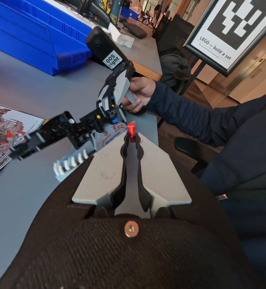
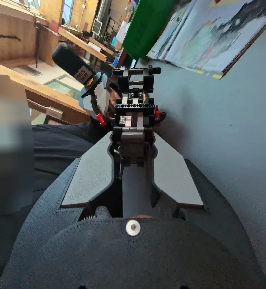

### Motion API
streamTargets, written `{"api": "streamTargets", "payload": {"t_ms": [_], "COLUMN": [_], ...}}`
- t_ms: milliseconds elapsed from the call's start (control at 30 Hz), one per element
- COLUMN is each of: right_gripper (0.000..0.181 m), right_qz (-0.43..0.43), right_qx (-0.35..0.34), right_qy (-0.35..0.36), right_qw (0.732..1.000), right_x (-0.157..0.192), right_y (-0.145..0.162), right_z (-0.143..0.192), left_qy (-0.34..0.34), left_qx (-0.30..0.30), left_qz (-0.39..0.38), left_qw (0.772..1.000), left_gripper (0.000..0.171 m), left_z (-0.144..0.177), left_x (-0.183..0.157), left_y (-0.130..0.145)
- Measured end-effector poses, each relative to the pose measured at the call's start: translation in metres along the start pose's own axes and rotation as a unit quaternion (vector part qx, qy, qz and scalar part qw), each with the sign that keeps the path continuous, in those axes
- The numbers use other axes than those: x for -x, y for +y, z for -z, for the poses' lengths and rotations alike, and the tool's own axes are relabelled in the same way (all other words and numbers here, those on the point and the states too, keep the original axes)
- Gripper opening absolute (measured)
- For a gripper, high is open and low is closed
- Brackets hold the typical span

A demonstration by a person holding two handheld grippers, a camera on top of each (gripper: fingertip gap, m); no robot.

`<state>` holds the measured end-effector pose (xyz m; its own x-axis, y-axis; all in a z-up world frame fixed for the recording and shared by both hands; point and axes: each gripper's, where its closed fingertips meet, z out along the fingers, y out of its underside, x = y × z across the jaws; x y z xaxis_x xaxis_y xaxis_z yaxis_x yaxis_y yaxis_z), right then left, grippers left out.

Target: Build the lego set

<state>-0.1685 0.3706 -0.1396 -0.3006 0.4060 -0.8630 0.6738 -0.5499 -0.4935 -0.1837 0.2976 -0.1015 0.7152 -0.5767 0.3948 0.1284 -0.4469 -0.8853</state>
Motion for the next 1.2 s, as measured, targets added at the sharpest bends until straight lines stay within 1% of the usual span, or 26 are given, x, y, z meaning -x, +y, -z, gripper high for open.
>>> {"api": "streamTargets", "payload": {"t_ms": [67, 100, 167, 200, 267, 300, 333, 400, 500, 600, 667, 800, 833, 900, 967, 1067, 1100, 1200], "right_gripper": [0.042, 0.042, 0.043, 0.043, 0.048, 0.052, 0.051, 0.043, 0.050, 0.052, 0.057, 0.063, 0.063, 0.063, 0.070, 0.073, 0.073, 0.055], "right_qz": [-0.019, -0.027, -0.032, -0.028, -0.009, 0.001, 0.007, 0.020, 0.031, 0.051, 0.068, 0.131, 0.150, 0.173, 0.191, 0.205, 0.205, 0.196], "right_qx": [0.025, 0.024, 0.011, 0.006, 0.015, 0.023, 0.026, 0.033, 0.036, 0.017, 0.002, -0.025, -0.025, -0.003, 0.023, 0.047, 0.047, 0.061], "right_qy": [-0.020, -0.024, -0.015, 0.003, 0.056, 0.071, 0.075, 0.075, 0.081, 0.092, 0.105, 0.181, 0.189, 0.190, 0.198, 0.174, 0.160, 0.121], "right_qw": [0.999, 0.999, 0.999, 1.000, 0.998, 0.997, 0.997, 0.996, 0.996, 0.994, 0.992, 0.974, 0.970, 0.967, 0.961, 0.962, 0.965, 0.971], "right_x": [0.002, 0.001, -0.002, -0.007, -0.019, -0.023, -0.023, -0.022, -0.022, -0.018, -0.015, -0.015, -0.011, -0.003, -0.001, 0.010, 0.014, 0.018], "right_y": [0.007, 0.006, -0.001, -0.004, -0.004, -0.002, -0.001, 0.001, 0.004, -0.002, -0.008, -0.023, -0.024, -0.020, -0.017, -0.018, -0.020, -0.022], "right_z": [-0.004, -0.005, -0.007, -0.007, -0.007, -0.008, -0.009, -0.010, -0.008, -0.001, 0.006, 0.021, 0.020, 0.011, 0.001, -0.010, -0.012, -0.017], "left_qy": [-0.005, 0.000, -0.003, -0.008, -0.014, -0.016, -0.019, -0.015, 0.005, 0.002, 0.000, -0.002, -0.006, -0.014, -0.015, -0.023, -0.026, -0.029], "left_qx": [0.011, 0.014, 0.021, 0.026, 0.027, 0.022, 0.016, 0.007, -0.015, -0.018, -0.015, -0.007, -0.013, -0.017, -0.016, -0.010, -0.010, -0.011], "left_qz": [0.008, 0.016, 0.018, 0.017, 0.024, 0.029, 0.035, 0.048, 0.075, 0.088, 0.091, 0.093, 0.098, 0.110, 0.124, 0.143, 0.146, 0.156], "left_qw": [1.000, 1.000, 1.000, 0.999, 0.999, 0.999, 0.999, 0.999, 0.997, 0.996, 0.996, 0.996, 0.995, 0.994, 0.992, 0.989, 0.989, 0.987], "left_gripper": [0.004, 0.004, 0.004, 0.004, 0.004, 0.004, 0.004, 0.004, 0.004, 0.004, 0.003, 0.003, 0.003, 0.003, 0.004, 0.004, 0.004, 0.004], "left_z": [-0.003, -0.006, -0.009, -0.011, -0.012, -0.013, -0.012, -0.013, -0.012, -0.011, -0.012, -0.015, -0.015, -0.016, -0.017, -0.018, -0.018, -0.020], "left_x": [0.004, 0.004, 0.005, 0.006, 0.009, 0.011, 0.013, 0.016, 0.014, 0.017, 0.018, 0.016, 0.018, 0.022, 0.023, 0.026, 0.026, 0.027], "left_y": [0.002, 0.003, 0.005, 0.007, 0.009, 0.009, 0.008, 0.008, 0.002, 0.000, -0.001, -0.004, -0.007, -0.008, -0.006, -0.003, -0.003, -0.003]}}
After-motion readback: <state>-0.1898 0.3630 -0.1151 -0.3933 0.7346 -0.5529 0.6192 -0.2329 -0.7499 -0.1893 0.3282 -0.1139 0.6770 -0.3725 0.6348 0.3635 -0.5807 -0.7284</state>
